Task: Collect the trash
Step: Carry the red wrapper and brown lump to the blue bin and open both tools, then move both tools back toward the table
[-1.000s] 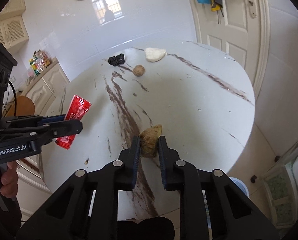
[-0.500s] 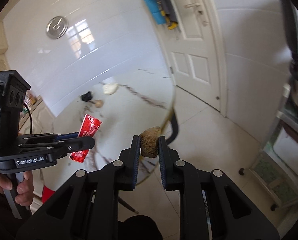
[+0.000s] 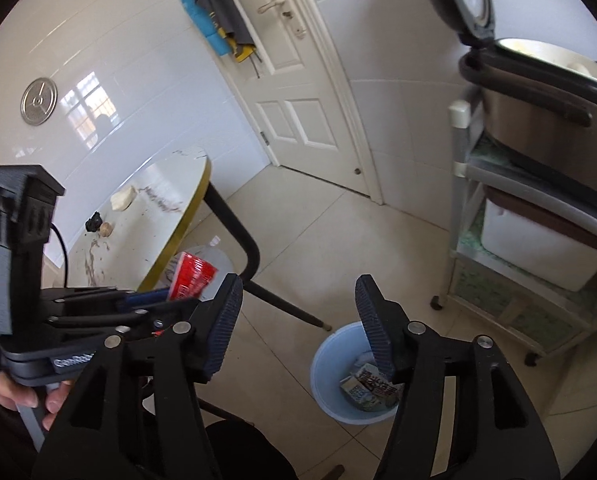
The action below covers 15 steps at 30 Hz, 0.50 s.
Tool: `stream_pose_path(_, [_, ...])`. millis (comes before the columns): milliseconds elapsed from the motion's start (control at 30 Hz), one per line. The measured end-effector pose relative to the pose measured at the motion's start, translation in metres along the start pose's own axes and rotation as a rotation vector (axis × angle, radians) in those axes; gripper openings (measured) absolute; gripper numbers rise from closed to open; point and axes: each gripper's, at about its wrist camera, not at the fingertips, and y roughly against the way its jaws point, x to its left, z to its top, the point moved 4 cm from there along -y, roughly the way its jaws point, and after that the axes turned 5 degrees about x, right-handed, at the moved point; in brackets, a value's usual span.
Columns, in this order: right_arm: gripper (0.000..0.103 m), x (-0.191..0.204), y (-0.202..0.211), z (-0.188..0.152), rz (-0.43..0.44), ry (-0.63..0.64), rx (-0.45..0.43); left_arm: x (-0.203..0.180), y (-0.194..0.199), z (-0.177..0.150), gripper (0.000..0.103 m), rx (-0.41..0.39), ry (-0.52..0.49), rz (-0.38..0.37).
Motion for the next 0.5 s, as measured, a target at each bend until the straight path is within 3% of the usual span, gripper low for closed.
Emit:
stream_pose_path(100, [0.059, -0.01, 0.004, 0.001, -0.008, -0.009, 0.001, -0.008, -0.017, 0.012, 0.023, 0.008, -0.015, 0.0])
stream_pose_path(167, [0.059, -0.014, 0.006, 0.001, -0.01, -0.014, 0.006, -0.014, -0.023, 0.017, 0.048, 0.009, -0.022, 0.013])
stream_pose_path(200, [0.059, -0.016, 0.008, 0.001, -0.012, -0.017, 0.005, -0.016, -0.023, 0.02, 0.07, 0.001, -0.024, 0.021])
stream_pose_path(233, [0.059, -0.016, 0.009, 0.0, -0.015, -0.019, 0.004, -0.02, -0.023, 0.02, 0.077, -0.015, -0.026, 0.032])
stream_pose_path(500, [0.06, -0.008, 0.024, 0.002, -0.011, -0.01, -0.021, -0.02, 0.01, 0.004, 0.077, -0.086, -0.012, 0.069])
